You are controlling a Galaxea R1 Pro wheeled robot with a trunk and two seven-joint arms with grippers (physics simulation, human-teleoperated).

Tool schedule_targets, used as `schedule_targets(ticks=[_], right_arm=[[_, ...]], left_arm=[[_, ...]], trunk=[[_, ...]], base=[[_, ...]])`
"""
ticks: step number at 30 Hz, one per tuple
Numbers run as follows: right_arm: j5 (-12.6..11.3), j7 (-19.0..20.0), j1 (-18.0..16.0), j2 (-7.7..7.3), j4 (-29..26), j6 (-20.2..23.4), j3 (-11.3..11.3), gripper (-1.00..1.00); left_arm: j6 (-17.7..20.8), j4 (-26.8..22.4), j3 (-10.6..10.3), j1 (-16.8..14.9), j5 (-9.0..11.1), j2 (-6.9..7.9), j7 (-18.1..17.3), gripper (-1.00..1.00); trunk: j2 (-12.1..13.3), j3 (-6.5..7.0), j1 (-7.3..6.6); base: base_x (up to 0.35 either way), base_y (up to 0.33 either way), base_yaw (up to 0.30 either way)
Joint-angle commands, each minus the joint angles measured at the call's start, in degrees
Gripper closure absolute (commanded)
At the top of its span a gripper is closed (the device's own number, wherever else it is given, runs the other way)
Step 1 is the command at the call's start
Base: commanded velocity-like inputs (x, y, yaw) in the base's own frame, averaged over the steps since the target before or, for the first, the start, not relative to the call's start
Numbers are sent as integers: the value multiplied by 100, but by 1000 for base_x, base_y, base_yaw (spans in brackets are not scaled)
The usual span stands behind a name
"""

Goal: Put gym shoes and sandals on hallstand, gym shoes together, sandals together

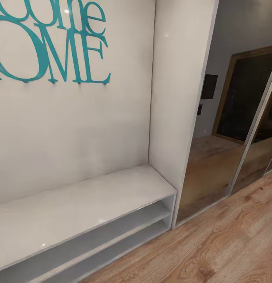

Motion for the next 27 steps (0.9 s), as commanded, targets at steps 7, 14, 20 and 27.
schedule_targets(ticks=[7, 14, 20, 27], right_arm=[[-11, 140, -53, -13, -228, -17, -26, -100], [-17, 134, -53, -24, -454, -9, -132, -100], [-17, 136, -53, -23, -647, -15, -233, -100], [-9, 140, -53, -37, -873, -52, -244, -100]], left_arm=[[-131, -227, -13, -39, 9, -20, -18, -100], [-356, -453, 5, -36, 6, -14, -9, -100], [-549, -647, -11, -40, -10, -66, -9, -100], [-774, -874, -11, -167, 4, -132, -9, -100]], trunk=[[-2, -3, 0], [-2, -3, 0], [-2, -3, 0], [-2, -3, 0]], base=[[0, 0, 0], [0, 0, 0], [0, 0, 0], [0, 0, 0]])
